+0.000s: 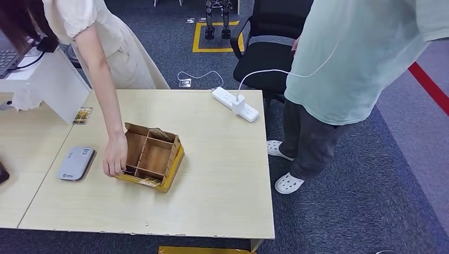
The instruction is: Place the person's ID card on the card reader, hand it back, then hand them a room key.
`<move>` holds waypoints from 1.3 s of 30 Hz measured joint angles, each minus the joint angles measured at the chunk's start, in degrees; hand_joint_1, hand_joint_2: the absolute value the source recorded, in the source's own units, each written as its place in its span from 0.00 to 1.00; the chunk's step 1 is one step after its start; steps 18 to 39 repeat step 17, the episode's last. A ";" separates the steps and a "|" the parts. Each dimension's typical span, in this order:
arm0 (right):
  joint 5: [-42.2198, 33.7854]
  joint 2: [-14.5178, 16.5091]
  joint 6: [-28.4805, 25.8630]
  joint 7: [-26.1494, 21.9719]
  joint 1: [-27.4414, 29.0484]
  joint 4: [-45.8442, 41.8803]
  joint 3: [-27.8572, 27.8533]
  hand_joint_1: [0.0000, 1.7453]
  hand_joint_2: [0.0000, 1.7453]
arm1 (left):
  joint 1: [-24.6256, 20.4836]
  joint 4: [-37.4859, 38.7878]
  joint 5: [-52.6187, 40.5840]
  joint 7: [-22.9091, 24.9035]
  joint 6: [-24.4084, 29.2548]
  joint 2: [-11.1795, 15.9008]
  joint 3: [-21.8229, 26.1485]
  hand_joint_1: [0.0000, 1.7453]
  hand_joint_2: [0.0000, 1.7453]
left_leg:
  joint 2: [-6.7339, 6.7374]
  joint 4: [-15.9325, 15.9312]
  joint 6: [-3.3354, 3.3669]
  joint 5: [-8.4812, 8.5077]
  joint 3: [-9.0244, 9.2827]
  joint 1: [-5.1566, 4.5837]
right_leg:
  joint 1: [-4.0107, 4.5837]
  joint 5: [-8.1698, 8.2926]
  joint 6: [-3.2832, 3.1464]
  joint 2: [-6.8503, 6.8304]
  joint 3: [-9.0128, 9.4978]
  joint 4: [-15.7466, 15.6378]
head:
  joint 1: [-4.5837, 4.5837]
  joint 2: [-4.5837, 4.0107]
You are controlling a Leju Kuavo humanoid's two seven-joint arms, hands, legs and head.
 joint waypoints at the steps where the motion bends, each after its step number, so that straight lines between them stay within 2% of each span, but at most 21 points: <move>1: -0.20 0.00 0.02 0.12 0.03 0.04 -0.20 0.00 0.00 | 0.41 -1.03 -0.01 0.97 -0.14 -1.88 0.90 0.00 1.00 | -0.06 0.00 0.01 0.00 0.00 -0.02 | -0.02 -0.02 0.03 -0.07 0.02 -0.01 | 0.02 0.00; 5: -1.06 0.00 0.15 0.85 0.05 0.15 -0.92 0.00 0.00 | 0.99 -2.65 -0.01 4.33 0.23 -9.08 2.11 0.00 1.00 | -0.34 0.01 0.05 -0.02 0.04 -0.06 | -0.06 -0.09 0.13 -0.36 0.18 -0.01 | 0.01 0.00; 9: -1.87 0.00 1.13 1.19 0.06 0.29 -1.75 0.00 1.00 | 0.32 -1.86 -0.01 5.38 1.31 -15.04 2.15 0.00 1.00 | -0.48 0.02 0.09 -0.01 0.06 -0.08 | -0.08 -0.09 0.14 -0.50 0.25 -0.01 | -0.01 0.00; 15: -3.70 -0.03 4.77 0.16 0.46 0.14 -3.39 0.00 1.00 | -1.61 3.34 2.40 4.18 0.58 -20.71 0.29 0.00 1.00 | -0.54 0.03 0.11 0.01 0.14 -0.06 | -0.06 -0.09 0.14 -0.54 0.28 -0.01 | 0.00 0.00; 16: -4.06 -0.03 5.20 0.05 0.58 0.04 -3.66 0.00 0.75 | -1.78 4.03 3.68 4.11 0.12 -21.28 -0.37 0.00 1.00 | -0.54 0.04 0.11 0.01 0.14 -0.05 | -0.05 -0.09 0.14 -0.54 0.28 -0.01 | 0.01 0.00; 17: -4.25 -0.04 5.43 -0.01 0.65 -0.01 -3.79 0.00 0.67 | -1.85 4.38 4.38 4.07 -0.12 -21.54 -0.73 0.00 1.00 | -0.54 0.04 0.11 0.01 0.14 -0.05 | -0.05 -0.09 0.14 -0.54 0.28 -0.01 | 0.01 0.00; 39: -4.25 -0.04 5.43 -0.01 0.65 -0.01 -3.79 0.00 0.67 | -1.85 4.38 4.38 4.07 -0.12 -21.54 -0.73 0.00 1.00 | -0.54 0.04 0.11 0.01 0.14 -0.05 | -0.05 -0.09 0.14 -0.54 0.28 -0.01 | 0.01 0.00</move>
